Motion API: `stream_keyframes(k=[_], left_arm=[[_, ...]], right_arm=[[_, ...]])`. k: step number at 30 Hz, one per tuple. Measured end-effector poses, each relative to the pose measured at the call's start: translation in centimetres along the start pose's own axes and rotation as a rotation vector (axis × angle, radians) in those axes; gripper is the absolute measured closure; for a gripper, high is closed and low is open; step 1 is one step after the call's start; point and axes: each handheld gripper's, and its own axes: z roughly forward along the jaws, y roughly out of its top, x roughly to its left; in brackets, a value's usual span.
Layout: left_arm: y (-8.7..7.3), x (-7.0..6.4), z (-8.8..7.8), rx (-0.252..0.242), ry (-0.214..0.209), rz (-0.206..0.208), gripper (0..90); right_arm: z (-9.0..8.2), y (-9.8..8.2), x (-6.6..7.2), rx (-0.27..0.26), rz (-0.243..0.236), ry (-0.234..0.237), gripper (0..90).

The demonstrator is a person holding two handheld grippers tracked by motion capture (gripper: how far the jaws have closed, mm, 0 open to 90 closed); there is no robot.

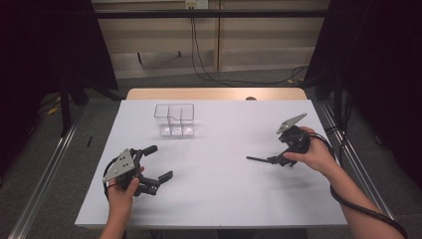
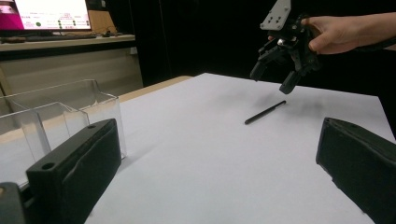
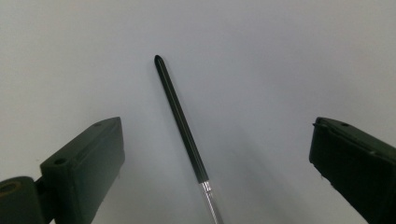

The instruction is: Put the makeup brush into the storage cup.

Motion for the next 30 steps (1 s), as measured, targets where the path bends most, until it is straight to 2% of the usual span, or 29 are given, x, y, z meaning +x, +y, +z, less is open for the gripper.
stream_keyframes(k=[4,7,8,10,13,15,18,20,21,27,30], left_arm=[[0.0,0.0,0.0,0.000,-0.001,-0.002,0.0],[0.0,0.0,0.0,0.005,-0.001,-0.004,0.0],[0.0,0.0,0.0,0.005,-0.002,-0.003,0.0],[0.0,0.0,0.0,0.005,-0.004,-0.004,0.0],[0.0,0.0,0.0,0.006,-0.004,-0.004,0.0],[-0.1,0.0,0.1,0.009,-0.004,-0.004,0.0],[-0.1,0.0,0.1,0.009,-0.007,-0.006,0.0],[0.0,-0.1,0.2,0.007,-0.011,-0.005,0.0],[0.0,-0.1,0.2,0.008,-0.012,-0.004,0.0],[-0.1,-0.1,0.2,0.010,-0.014,-0.006,0.0],[-0.1,0.0,0.2,0.009,-0.014,-0.007,0.0]], right_arm=[[0.3,0.6,0.0,0.089,-0.013,0.005,3.4],[0.4,0.8,-0.3,0.157,-0.001,0.006,4.7],[0.4,0.9,-0.4,0.173,0.013,0.006,5.1],[0.3,1.0,-0.6,0.196,0.011,0.021,9.9],[0.1,1.1,-0.9,0.221,0.006,0.021,19.6],[0.1,1.0,-1.0,0.237,0.001,0.040,23.0],[0.2,0.9,-1.0,0.264,-0.024,0.037,27.2],[0.3,0.8,-1.0,0.272,-0.031,0.057,37.0],[0.4,0.7,-1.1,0.280,-0.039,0.066,37.2],[0.8,0.9,-0.9,0.314,-0.084,0.053,43.4],[1.0,1.0,-0.8,0.312,-0.135,0.057,48.9]])
